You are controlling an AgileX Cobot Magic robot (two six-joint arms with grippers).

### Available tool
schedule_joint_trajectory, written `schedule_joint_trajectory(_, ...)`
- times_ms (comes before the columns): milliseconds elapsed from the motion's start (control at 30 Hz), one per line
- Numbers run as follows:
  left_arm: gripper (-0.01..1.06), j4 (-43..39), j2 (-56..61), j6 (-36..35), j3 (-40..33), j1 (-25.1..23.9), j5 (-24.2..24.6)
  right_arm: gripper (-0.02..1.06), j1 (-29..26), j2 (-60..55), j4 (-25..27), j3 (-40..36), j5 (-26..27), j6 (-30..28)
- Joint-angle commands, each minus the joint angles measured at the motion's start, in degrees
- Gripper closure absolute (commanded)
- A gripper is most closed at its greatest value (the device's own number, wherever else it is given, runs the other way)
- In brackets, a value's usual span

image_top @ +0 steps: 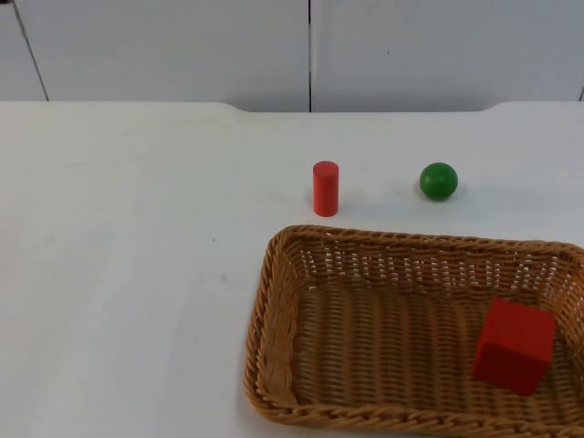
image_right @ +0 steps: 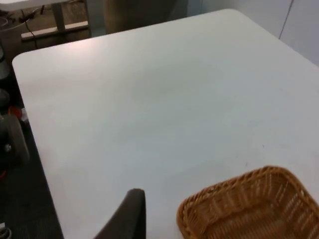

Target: Pick up the basket with the left hand and place the object to the left of the red cylinder into the basket with the right hand.

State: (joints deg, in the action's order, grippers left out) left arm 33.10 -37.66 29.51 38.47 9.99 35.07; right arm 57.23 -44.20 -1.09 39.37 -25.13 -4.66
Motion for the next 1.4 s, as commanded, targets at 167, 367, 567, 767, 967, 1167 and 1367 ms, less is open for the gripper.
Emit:
schedule_joint_trajectory(167,0.15,-0.4,14.2,0.2,-6.0,0.0,1.2,0.04,0.2,8.5,-0.3,-6.0,0.3,2.7)
schedule_joint_trajectory(367,0.15,-1.6,22.9,-2.0,-9.5,0.0,5.2,0.04,0.2,15.3,-0.1,-7.1,-5.4,4.0)
schedule_joint_trajectory(567,0.15,-6.3,29.3,-7.0,-9.7,0.0,9.3,0.04,0.2,23.6,-0.1,-7.1,-15.2,4.2)
schedule_joint_trajectory(767,0.15,-15.0,33.8,-15.7,-9.7,0.0,15.0,0.04,0.2,31.7,-0.1,-7.1,-22.9,4.7)
schedule_joint_trajectory(967,0.15,-20.4,37.7,-21.4,-9.7,0.0,16.7,0.04,0.2,39.0,-0.2,-7.1,-27.9,5.7)
schedule_joint_trajectory(1167,0.15,-20.8,37.7,-21.5,-9.6,0.0,17.6,0.04,0.2,44.2,-0.3,-7.1,-31.5,6.7)
schedule_joint_trajectory(1367,0.15,-21.2,37.7,-21.5,-9.5,0.0,18.0,0.04,0.0,44.2,-0.3,-7.9,-33.5,7.3)
